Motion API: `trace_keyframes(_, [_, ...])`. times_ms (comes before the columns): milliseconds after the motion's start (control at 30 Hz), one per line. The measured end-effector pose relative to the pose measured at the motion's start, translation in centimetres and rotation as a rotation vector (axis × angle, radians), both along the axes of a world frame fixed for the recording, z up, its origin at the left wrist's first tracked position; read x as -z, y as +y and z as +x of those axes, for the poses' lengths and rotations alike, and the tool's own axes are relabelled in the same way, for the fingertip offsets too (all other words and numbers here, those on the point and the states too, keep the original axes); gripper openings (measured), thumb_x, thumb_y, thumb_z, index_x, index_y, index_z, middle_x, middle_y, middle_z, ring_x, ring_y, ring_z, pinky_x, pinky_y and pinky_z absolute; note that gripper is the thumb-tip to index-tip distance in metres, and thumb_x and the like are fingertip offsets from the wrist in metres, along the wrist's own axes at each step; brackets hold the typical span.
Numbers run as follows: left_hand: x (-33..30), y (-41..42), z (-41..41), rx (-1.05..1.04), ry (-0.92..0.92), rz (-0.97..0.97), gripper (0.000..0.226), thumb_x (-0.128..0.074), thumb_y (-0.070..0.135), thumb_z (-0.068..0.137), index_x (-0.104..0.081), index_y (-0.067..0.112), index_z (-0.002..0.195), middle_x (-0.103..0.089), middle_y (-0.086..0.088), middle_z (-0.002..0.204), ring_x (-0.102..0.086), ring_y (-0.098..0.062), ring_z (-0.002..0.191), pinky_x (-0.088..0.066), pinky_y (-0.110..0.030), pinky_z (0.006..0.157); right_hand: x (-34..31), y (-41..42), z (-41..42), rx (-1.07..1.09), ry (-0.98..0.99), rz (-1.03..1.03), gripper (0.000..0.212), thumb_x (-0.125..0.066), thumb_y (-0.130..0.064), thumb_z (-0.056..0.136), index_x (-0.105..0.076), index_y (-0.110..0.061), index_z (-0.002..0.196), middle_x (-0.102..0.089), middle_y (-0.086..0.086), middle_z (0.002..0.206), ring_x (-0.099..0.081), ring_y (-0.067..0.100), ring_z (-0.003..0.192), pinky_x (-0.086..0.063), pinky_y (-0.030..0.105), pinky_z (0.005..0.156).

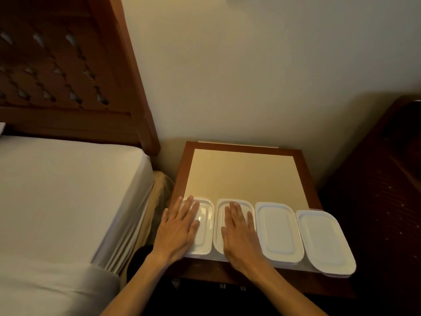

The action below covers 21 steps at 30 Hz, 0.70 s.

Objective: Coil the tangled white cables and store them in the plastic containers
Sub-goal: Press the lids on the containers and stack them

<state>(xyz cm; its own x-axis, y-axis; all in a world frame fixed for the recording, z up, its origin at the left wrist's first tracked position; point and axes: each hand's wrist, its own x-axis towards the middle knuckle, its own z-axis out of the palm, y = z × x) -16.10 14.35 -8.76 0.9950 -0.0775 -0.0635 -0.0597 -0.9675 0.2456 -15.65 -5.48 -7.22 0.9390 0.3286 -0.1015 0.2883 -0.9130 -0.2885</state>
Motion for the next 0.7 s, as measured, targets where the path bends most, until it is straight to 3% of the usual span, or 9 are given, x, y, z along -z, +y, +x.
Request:
trace_keyframes(167, [0.1, 0.0, 0.2, -0.011, 0.0, 0.023, 0.058, -0.003, 0.056, 0.096, 0.006, 0.042, 0.151, 0.021, 0.02, 0.157, 0.023, -0.008, 0.145, 0.004, -0.048, 0.12, 0.2, -0.1, 0.4, -0.015, -0.004, 0.014, 0.058, -0.013, -0.035, 0.104, 0.01, -0.015, 0.154, 0.022, -0.001, 0.16, 0.022, 0.016, 0.147, 0.018, 0.036, 0.117])
trace_keyframes(267, [0.0, 0.0, 0.3, -0.001, -0.001, 0.031, 0.058, -0.005, 0.056, 0.097, 0.006, 0.04, 0.152, 0.02, 0.019, 0.157, 0.023, -0.009, 0.145, 0.005, -0.049, 0.12, -0.2, -0.4, -0.2, 0.003, -0.037, 0.202, 0.058, -0.02, -0.036, 0.105, 0.005, -0.019, 0.154, 0.02, -0.01, 0.158, 0.017, 0.009, 0.147, 0.021, 0.029, 0.113])
trace_keyframes(333, [0.0, 0.3, 0.1, -0.021, -0.036, -0.048, 0.058, -0.013, 0.056, 0.099, 0.003, 0.04, 0.152, 0.018, 0.018, 0.157, 0.02, -0.008, 0.145, 0.005, -0.047, 0.12, -1.0, -0.5, -1.6, 0.025, -0.077, 0.311, 0.061, -0.035, -0.042, 0.101, -0.013, -0.025, 0.154, 0.006, -0.013, 0.161, 0.007, 0.008, 0.149, 0.012, 0.026, 0.116])
trace_keyframes(400, [-0.5, 0.3, -0.5, -0.142, -0.123, -0.272, 0.055, -0.028, 0.049, 0.101, -0.01, 0.037, 0.152, 0.005, 0.016, 0.159, 0.006, -0.007, 0.148, -0.002, -0.04, 0.121, -1.2, -0.9, -3.6, -0.043, -0.109, 0.223, 0.062, -0.053, -0.047, 0.086, -0.04, -0.028, 0.144, -0.017, -0.007, 0.16, -0.015, 0.018, 0.148, -0.012, 0.037, 0.119])
trace_keyframes(433, [-0.6, 0.4, -0.7, -0.217, -0.165, -0.399, 0.053, -0.035, 0.044, 0.102, -0.022, 0.032, 0.151, -0.01, 0.014, 0.159, -0.009, -0.009, 0.147, -0.011, -0.036, 0.119, -1.1, -1.0, -4.4, -0.084, -0.122, 0.155, 0.059, -0.061, -0.047, 0.077, -0.052, -0.028, 0.132, -0.033, -0.005, 0.155, -0.032, 0.023, 0.142, -0.03, 0.044, 0.114])
trace_keyframes(500, [-0.8, 0.6, -1.4, -0.333, -0.195, -0.557, 0.045, -0.049, 0.032, 0.099, -0.043, 0.022, 0.143, -0.045, 0.008, 0.143, -0.043, -0.01, 0.128, -0.034, -0.031, 0.108, -0.2, -1.3, -5.3, -0.154, -0.183, 0.083, 0.043, -0.075, -0.038, 0.067, -0.065, -0.028, 0.107, -0.059, -0.005, 0.128, -0.059, 0.022, 0.114, -0.056, 0.038, 0.088])
trace_keyframes(567, [-1.1, 0.7, -2.2, -0.389, -0.195, -0.611, 0.039, -0.056, 0.028, 0.096, -0.054, 0.021, 0.134, -0.061, 0.008, 0.12, -0.058, -0.007, 0.104, -0.049, -0.022, 0.089, 0.7, -1.4, -5.2, -0.157, -0.27, 0.108, 0.035, -0.085, -0.024, 0.064, -0.069, -0.027, 0.095, -0.066, -0.007, 0.108, -0.064, 0.016, 0.095, -0.057, 0.028, 0.073])
trace_keyframes(633, [-1.3, 0.5, -2.9, -0.419, -0.2, -0.647, 0.033, -0.057, 0.023, 0.096, -0.062, 0.018, 0.128, -0.064, 0.009, 0.108, -0.056, 0.003, 0.086, -0.042, -0.007, 0.071, 0.5, -1.5, -4.8, -0.155, -0.309, 0.144, 0.031, -0.087, -0.021, 0.066, -0.071, -0.025, 0.092, -0.067, -0.008, 0.099, -0.063, 0.013, 0.086, -0.056, 0.024, 0.067])
trace_keyframes(700, [-1.0, 0.4, -3.4, -0.444, -0.22, -0.678, 0.03, -0.057, 0.02, 0.096, -0.065, 0.015, 0.124, -0.064, 0.011, 0.105, -0.053, 0.009, 0.08, -0.037, -0.004, 0.067, -0.3, -1.5, -4.7, -0.134, -0.317, 0.218, 0.022, -0.08, -0.022, 0.076, -0.069, -0.022, 0.095, -0.065, -0.007, 0.097, -0.061, 0.012, 0.084, -0.055, 0.023, 0.065])
